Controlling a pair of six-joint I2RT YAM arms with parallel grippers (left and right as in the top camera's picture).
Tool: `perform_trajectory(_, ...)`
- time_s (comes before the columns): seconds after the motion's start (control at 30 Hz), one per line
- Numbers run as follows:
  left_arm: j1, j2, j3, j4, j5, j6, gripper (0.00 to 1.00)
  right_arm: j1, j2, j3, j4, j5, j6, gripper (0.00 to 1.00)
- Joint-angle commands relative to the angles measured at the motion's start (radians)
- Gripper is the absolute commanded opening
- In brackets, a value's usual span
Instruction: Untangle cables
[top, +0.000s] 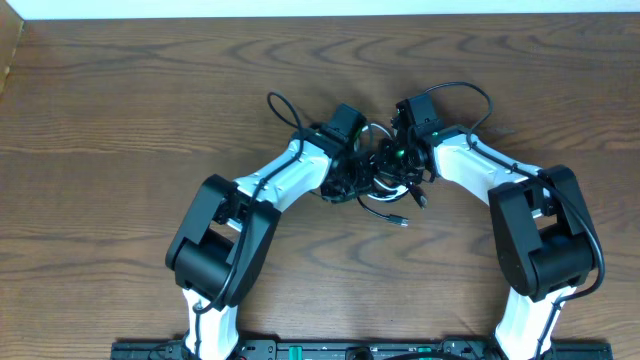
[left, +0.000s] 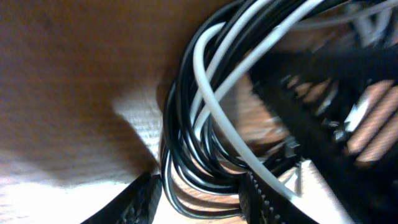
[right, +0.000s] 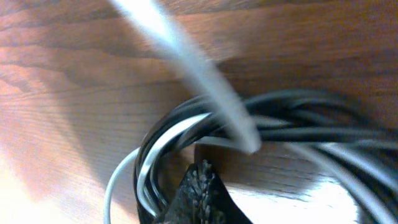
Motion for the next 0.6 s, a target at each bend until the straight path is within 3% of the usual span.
perform_trajectory(0.0,-0.026,0.021,-0.007,-0.024,0.012,0.023,0.45,0.014,0.003,0.0,-0.013,0.085,-0.007,0.01)
perform_trajectory(0.07,-0.025,0.021,-0.007,-0.047,0.01,0.053,0.36,0.015,0.003,0.0,-0.013,0.11,-0.009,0.02)
perform_trajectory(0.2,-0.024,0.021,-0.007,-0.129,-0.077,0.095,0.29,0.014,0.003,0.0,-0.015,0.138,-0.027,0.02)
perform_trajectory(0.3,-0.022,0.021,-0.007,-0.192,-0.145,0.128,0.28,0.014,0.003,0.0,-0.016,0.14,-0.04,0.02)
perform_trajectory(0.57,0.025,0.021,-0.006,-0.328,-0.146,0.233,0.29,0.014,0.003,0.0,-0.016,0.155,-0.04,0.02)
